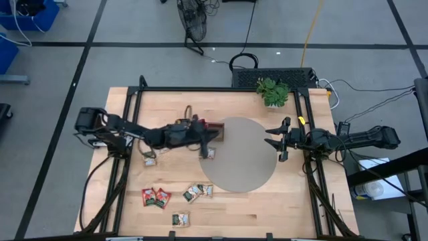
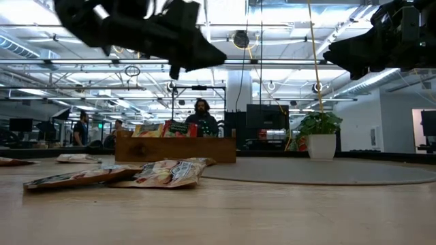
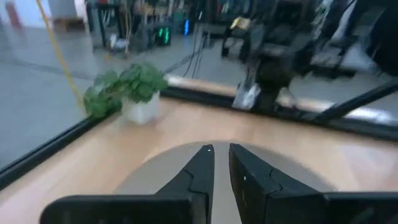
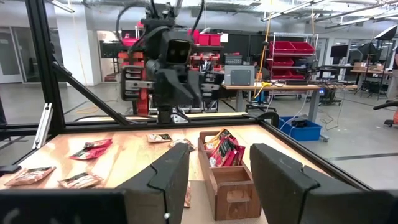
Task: Pick & Place Tea
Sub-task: Put the red tea bag into the middle section of the wooden organizer
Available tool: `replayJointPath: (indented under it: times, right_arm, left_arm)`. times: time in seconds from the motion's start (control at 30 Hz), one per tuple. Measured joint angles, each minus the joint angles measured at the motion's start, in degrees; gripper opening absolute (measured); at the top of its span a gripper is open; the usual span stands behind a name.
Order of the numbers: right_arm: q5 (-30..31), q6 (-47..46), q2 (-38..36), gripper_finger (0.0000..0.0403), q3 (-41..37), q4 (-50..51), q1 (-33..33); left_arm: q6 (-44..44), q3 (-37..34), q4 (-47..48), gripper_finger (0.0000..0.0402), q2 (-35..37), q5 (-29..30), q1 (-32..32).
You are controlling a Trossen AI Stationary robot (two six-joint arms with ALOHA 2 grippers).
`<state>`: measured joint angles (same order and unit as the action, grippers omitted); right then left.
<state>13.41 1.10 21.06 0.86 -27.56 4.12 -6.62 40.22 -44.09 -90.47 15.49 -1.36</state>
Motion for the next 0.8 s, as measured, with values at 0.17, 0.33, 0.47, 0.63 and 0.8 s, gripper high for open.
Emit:
replayJointPath:
  times: [0.17,0.33,0.47,0.63,0.8]
  right_arm:
    - [0.0,0.0,0.0,0.0155,0.0,0.0,0.0]
    - [0.0,0.0,0.0,0.0155,0.0,0.0,0.0]
    - [0.0,0.0,0.0,0.0155,0.0,0.0,0.0]
    - [0.0,0.0,0.0,0.0155,0.0,0.0,0.0]
    - [0.0,0.0,0.0,0.0155,0.0,0.0,0.0]
  left_arm:
    - [1.0,-7.8,-6.4,0.0051,-0.1,0.0,-4.7]
    - [0.8,-14.0,-8.9,0.0051,-0.1,0.1,-10.6]
    - [-3.0,-17.9,-9.3,0.0051,0.0,-0.2,-15.3]
    - [-5.7,-20.3,-4.7,0.0051,0.0,-1.2,-20.5]
    - [-15.3,-18.5,8.2,0.0051,1.5,-8.5,-22.8]
